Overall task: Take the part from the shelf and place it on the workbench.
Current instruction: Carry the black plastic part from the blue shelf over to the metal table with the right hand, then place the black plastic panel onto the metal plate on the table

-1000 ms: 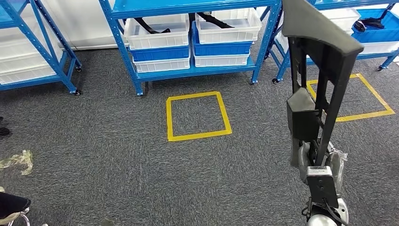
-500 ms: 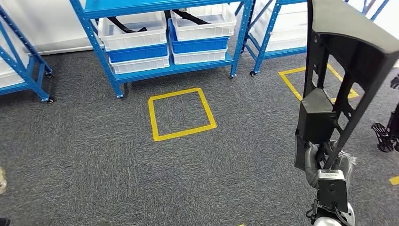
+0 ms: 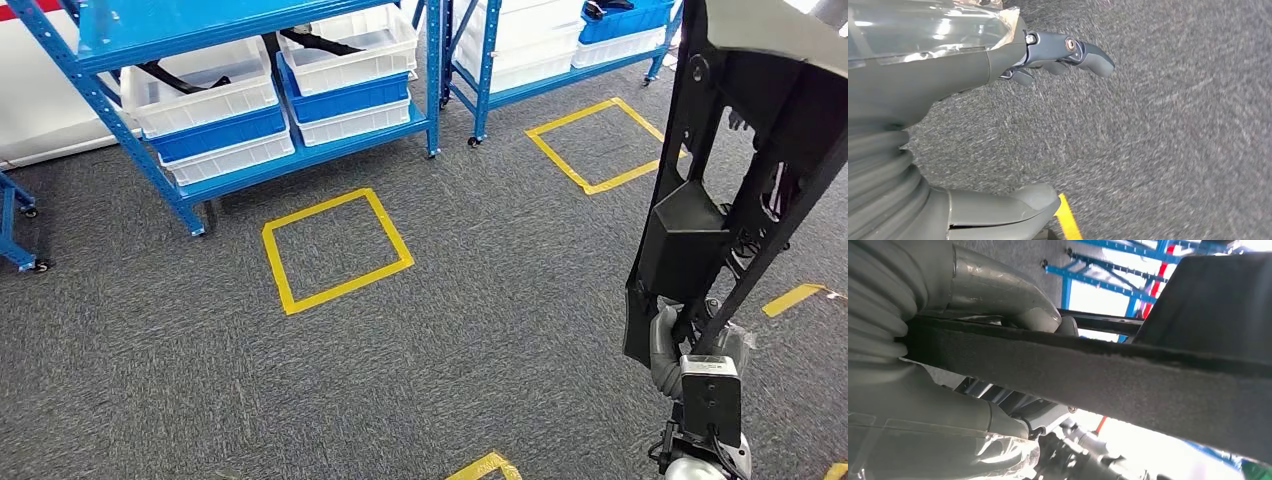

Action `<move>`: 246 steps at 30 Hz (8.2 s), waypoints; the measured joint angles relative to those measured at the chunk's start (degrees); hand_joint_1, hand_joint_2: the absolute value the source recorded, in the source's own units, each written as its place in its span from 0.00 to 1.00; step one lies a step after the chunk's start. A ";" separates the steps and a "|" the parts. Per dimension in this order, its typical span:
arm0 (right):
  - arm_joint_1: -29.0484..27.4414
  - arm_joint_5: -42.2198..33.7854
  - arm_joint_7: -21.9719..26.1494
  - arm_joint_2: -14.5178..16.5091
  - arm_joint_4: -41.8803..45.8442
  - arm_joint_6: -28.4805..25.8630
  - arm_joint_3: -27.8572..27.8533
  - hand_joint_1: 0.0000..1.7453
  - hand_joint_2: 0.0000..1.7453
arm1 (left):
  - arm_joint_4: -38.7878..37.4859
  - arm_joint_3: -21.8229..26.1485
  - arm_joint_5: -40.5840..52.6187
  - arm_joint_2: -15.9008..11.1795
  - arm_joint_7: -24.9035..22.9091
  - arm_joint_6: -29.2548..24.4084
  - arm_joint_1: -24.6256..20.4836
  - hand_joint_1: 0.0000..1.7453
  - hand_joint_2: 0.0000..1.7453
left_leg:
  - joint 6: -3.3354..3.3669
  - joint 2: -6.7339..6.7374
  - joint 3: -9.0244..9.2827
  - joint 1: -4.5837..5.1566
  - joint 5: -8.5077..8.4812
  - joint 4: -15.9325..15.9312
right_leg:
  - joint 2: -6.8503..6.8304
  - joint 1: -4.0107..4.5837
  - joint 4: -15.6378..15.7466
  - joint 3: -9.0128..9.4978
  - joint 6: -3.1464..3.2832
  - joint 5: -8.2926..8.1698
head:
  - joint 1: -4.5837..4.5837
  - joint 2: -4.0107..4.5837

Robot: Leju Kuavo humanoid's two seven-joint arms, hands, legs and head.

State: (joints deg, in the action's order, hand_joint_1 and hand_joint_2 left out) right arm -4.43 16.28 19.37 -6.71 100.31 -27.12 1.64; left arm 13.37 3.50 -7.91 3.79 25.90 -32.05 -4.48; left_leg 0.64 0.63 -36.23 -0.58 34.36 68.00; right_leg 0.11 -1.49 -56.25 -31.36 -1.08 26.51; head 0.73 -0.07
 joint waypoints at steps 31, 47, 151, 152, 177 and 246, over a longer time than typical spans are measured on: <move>-4.48 -0.21 0.35 3.32 0.73 -1.77 -1.58 1.00 1.00 | -0.47 -0.50 4.25 -0.30 -1.57 -0.35 0.20 0.00 1.00 | -0.25 -0.15 0.43 -0.21 1.54 1.48 | 0.56 -0.05 -0.54 -1.05 -0.37 -0.41 | -0.21 0.00; -7.25 -0.71 0.28 3.91 2.19 -2.50 -2.35 1.00 1.00 | 0.03 -2.52 5.95 0.22 -3.28 0.38 -1.42 0.00 1.00 | 2.66 0.03 6.28 0.07 -6.74 -12.21 | 0.88 0.78 -14.99 -9.63 -1.43 4.70 | 0.40 0.00; -6.04 -12.83 7.26 0.37 0.38 -8.77 -6.61 1.00 1.00 | 5.27 3.56 -5.67 -11.15 8.12 4.26 -4.30 0.00 1.00 | 0.24 3.46 4.48 0.19 -3.44 -7.10 | -0.79 0.62 -1.38 -1.68 -0.43 -0.87 | -0.13 0.00; -6.04 -12.77 7.26 0.34 0.52 -8.83 -6.60 1.00 1.00 | 5.40 3.49 -5.93 -11.22 8.48 4.07 -4.34 0.00 1.00 | 0.06 1.80 3.07 0.03 -1.68 -4.04 | -0.24 0.41 -1.28 -1.64 0.00 -0.98 | -0.24 0.00; -8.82 -11.88 7.92 1.42 3.11 -6.22 -9.33 1.00 1.00 | 18.00 -2.86 -9.35 -8.20 10.98 20.44 -5.68 0.00 1.00 | 1.08 5.03 4.60 0.02 -5.96 -9.38 | -4.45 0.90 -1.89 -2.93 -2.91 -1.30 | 0.34 0.00; 1.98 4.33 -8.73 -13.05 3.01 3.60 -22.02 1.00 1.00 | 45.24 -14.78 4.91 -0.25 3.92 28.44 -0.41 0.00 1.00 | 2.01 1.16 4.02 0.34 -7.19 -10.24 | -0.41 -0.01 -1.51 -2.99 -3.05 -2.05 | 0.28 0.00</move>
State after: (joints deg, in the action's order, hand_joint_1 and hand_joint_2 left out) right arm -2.46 20.61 10.63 -19.76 103.32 -23.52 -20.37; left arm 58.61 -11.28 -3.00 3.54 29.82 -3.62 -4.88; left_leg 2.64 1.79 -32.21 -0.24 27.17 57.75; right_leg -0.30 -1.50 -57.76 -34.35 -4.14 24.45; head 1.02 -0.07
